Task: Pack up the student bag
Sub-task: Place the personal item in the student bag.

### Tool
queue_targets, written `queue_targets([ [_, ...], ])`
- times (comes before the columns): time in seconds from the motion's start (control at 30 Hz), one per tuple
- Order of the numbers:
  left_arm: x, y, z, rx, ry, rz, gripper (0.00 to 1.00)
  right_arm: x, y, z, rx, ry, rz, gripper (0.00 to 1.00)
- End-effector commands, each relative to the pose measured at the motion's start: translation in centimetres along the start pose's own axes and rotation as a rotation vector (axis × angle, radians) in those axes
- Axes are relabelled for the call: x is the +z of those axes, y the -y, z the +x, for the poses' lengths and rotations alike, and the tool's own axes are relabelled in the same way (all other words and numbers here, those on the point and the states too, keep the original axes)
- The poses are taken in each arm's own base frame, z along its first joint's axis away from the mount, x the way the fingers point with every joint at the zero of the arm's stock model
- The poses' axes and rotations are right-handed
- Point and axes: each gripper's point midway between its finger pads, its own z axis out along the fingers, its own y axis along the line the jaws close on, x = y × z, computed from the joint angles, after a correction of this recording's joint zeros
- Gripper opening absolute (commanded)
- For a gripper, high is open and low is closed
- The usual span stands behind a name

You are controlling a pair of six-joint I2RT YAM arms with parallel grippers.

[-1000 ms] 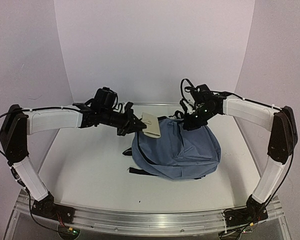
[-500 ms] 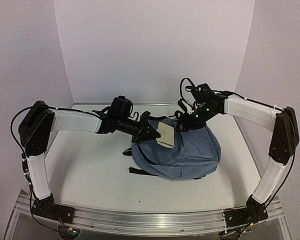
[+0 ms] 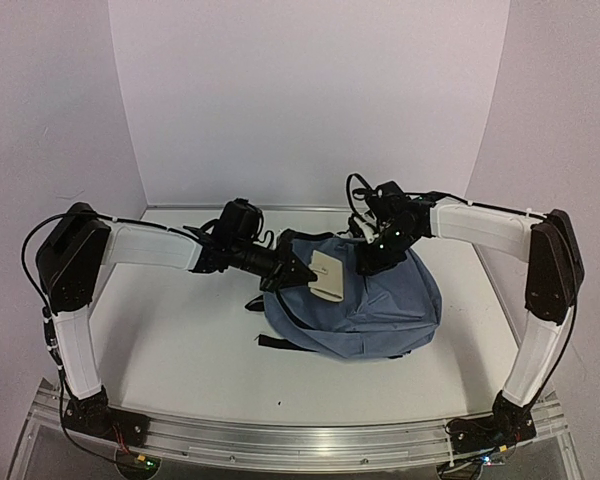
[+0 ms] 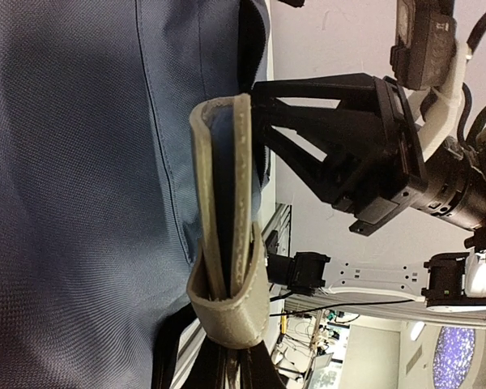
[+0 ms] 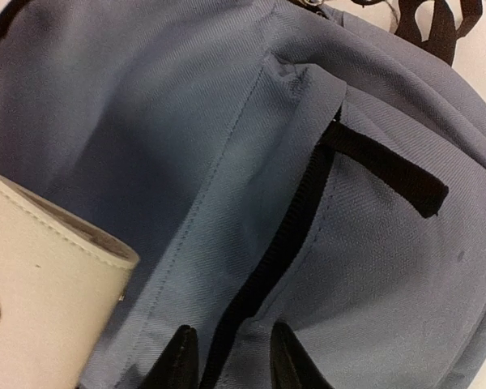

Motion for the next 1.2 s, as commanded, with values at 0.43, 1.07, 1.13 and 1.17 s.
queue_targets([
  [0.43,1.8,5.5,-0.7,0.174,-0.138,0.2,0.0,-5.9,-1.5,-3.6,0.015,0.146,-0.073,0.0],
  [1.07,6.1,5.1,-5.7,0.145,-0.076,0.293,0.0,-6.2,-4.5,-2.5,0.013,0.112,-0.256,0.0],
  [1.13,6.3,5.1,-6.6,0.139,-0.032,0.307,0.0,-6.3,-5.1,-2.6,0.019,0.109,-0.292,0.0],
  [1.17,6.4,5.1,-6.9,0.135,-0.016,0.315,0.0,-6.4,-5.3,-2.7,0.021,0.109,-0.308,0.0],
])
